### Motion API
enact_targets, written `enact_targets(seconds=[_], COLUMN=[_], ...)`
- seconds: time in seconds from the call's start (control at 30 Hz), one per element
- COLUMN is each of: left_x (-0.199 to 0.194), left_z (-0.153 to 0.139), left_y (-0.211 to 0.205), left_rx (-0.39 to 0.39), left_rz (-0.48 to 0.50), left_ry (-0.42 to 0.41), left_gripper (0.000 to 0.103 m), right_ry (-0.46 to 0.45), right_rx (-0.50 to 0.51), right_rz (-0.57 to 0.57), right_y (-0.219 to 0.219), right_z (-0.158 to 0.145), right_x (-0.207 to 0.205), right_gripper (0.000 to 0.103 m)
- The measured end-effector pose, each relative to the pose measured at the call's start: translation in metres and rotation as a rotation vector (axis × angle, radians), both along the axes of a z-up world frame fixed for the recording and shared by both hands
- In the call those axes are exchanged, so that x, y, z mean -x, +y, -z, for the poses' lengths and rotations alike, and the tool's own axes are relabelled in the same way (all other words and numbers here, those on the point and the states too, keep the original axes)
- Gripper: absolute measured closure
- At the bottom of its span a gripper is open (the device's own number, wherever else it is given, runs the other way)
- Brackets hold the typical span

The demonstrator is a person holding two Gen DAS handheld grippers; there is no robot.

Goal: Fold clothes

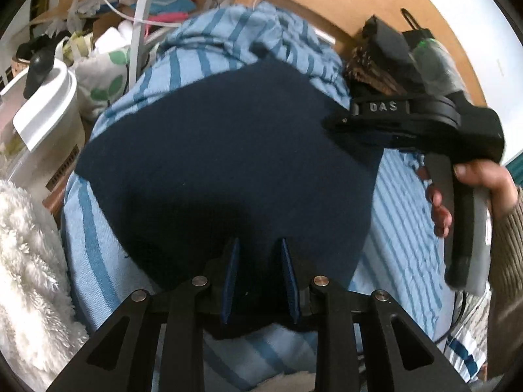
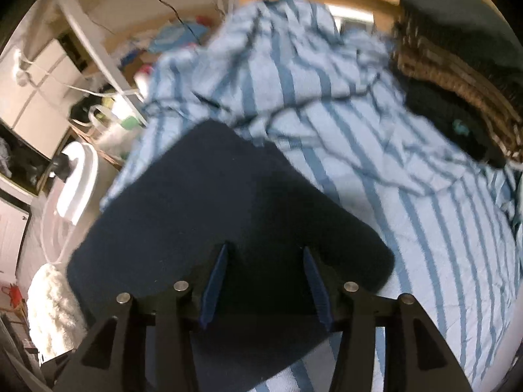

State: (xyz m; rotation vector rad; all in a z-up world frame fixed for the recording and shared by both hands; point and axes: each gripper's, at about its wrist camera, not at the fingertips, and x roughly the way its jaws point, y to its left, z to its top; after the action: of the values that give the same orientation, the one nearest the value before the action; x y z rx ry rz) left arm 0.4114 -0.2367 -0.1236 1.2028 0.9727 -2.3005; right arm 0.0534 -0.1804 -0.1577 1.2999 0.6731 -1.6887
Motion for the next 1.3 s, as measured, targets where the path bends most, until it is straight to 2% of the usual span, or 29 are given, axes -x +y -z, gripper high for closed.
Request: enact_targets(seconds=[0.1,0.2,0.33,0.43,0.57,0.63,0.77,0.87,0.97,1.03,1.13,1.3], left_x=[-0.003,-0.001,0.001,0.002,0.001,0.004,0.01,0.025,0.044,0.053,0.058,0.062], left_z=[0.01,0.013,0.016,0.018,0.011,-0.004,-0.035,-0.042,-0.03,-0.02,-0.012,-0.002], left_y=[0.003,0.005,0.002,-0.007,-0.018,-0.014,-0.004,0.015,0.028,0.032,0.034,0.028], left_rx=[-0.026,-0.019,-0.024,-0.087,-0.154,-0.124,-0.054,-0.027,-0.01,0.026,0.049,0.008], left_rz=[-0.006,0.004,0.011,0.004,-0.044,-0.02,0.037,0.157,0.223,0.233,0.237,0.221], left_ry=[-0.023,-0.036,-0.045,-0.044,-0.06,-0.026,0.049,0.039,-0.01,-0.05,-0.083,-0.11], left_gripper=[0.075,0.075,0.075,0.076,0.076,0.076,0.076,0.076,0.076,0.076,0.076,0.076], right_ry=[-0.022,-0.032,0.014,0.03,-0.013,-0.01,0.054,0.097,0.08,0.081,0.035,-0.043], right_rx=[-0.02,-0.053,-0.09,-0.091,-0.083,-0.087,-0.019,-0.011,-0.012,-0.033,-0.022,-0.012], right_rz=[0.033,0.062,0.044,0.024,0.046,0.052,-0.022,-0.017,0.032,0.059,0.076,0.133], right_y=[-0.003,-0.007,-0.012,-0.01,0.001,0.008,0.032,0.04,0.052,0.058,0.06,0.054], right_z=[0.012,0.017,0.02,0.019,0.009,-0.004,-0.041,-0.05,-0.044,-0.034,-0.021,-0.005], right_x=[0.008,0.014,0.009,0.007,0.009,0.005,-0.013,-0.008,0.005,0.01,0.015,0.028], right_gripper=[0.05,0.05,0.05,0.049,0.048,0.048,0.044,0.041,0.041,0.041,0.041,0.038])
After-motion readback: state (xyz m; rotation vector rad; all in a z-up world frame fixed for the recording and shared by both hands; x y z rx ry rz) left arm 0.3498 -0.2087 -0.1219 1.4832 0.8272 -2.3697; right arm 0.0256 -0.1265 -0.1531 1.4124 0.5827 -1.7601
